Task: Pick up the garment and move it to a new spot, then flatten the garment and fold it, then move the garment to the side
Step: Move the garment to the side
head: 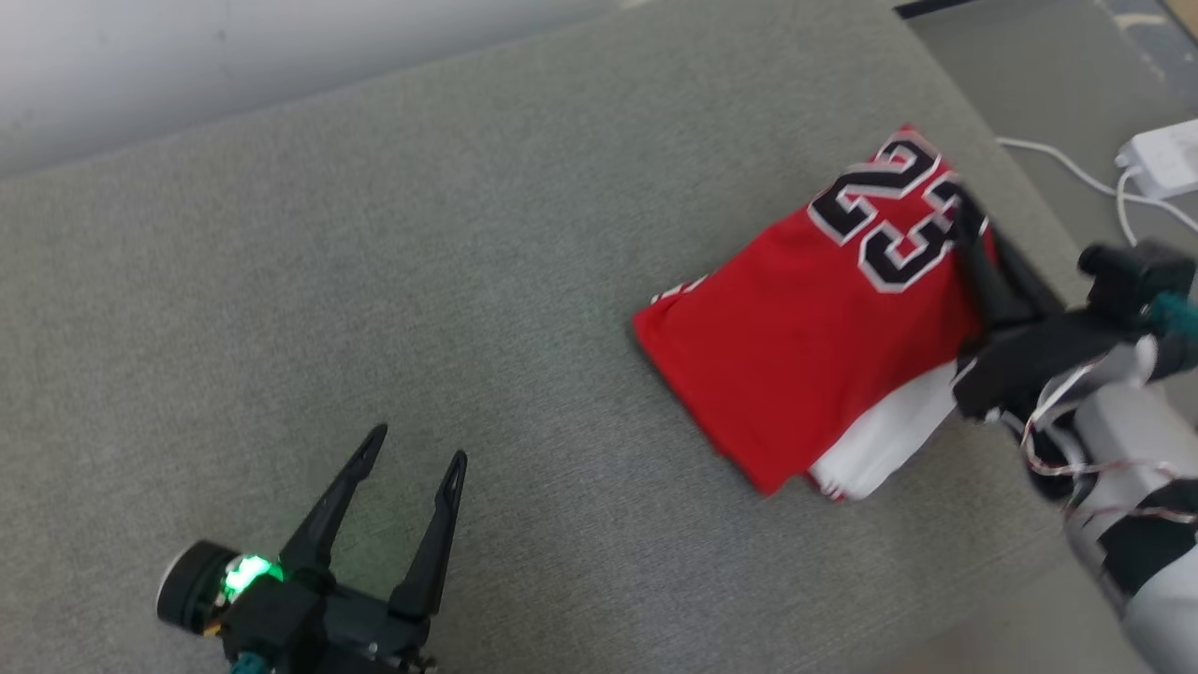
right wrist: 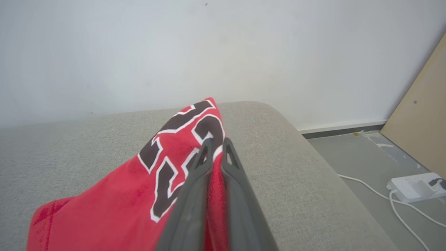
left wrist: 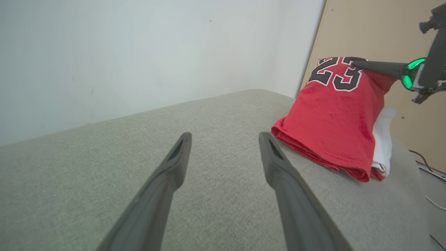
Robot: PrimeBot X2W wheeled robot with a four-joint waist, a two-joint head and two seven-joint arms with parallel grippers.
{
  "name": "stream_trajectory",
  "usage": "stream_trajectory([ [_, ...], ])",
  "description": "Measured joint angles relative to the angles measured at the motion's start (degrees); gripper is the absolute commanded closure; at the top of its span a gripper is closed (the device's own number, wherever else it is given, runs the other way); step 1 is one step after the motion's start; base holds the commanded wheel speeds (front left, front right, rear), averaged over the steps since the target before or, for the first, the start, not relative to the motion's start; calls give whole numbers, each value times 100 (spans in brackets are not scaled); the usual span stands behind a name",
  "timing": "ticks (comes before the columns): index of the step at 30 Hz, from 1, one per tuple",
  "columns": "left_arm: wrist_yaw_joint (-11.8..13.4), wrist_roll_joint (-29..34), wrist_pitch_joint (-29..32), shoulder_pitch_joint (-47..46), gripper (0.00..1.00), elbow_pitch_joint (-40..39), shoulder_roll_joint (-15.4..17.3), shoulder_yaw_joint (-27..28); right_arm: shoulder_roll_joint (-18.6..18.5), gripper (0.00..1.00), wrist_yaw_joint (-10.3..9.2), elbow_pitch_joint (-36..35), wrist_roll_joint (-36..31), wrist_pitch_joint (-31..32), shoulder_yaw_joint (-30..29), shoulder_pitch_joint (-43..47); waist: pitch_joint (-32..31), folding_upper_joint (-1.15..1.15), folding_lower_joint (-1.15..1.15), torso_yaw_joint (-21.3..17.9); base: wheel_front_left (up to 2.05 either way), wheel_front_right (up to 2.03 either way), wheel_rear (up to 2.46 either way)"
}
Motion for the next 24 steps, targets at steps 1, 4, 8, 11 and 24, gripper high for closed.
stream_trajectory([
  [1,-8,7,1,-92,0,-24,13,-34,-67,100,0,-8,-71,0,-31,-130,86,0,0,33,0,0,0],
  [4,-59,31,0,-421,0,-159,101,-152,-366,100,0,-12,-261,0,-299,-593,437,0,0,191,0,0,0],
  [8,-103,38,0,-673,0,-314,147,-218,-671,100,0,14,-458,0,-592,-975,788,0,0,385,0,0,0],
  [11,-107,38,1,-852,0,-432,158,-259,-860,100,0,88,-590,0,-893,-1227,1045,0,0,535,0,0,0],
  [24,-105,47,15,-1159,0,-671,240,-309,-1177,100,0,873,-1207,0,-2302,-1750,1872,0,0,1056,0,0,0],
])
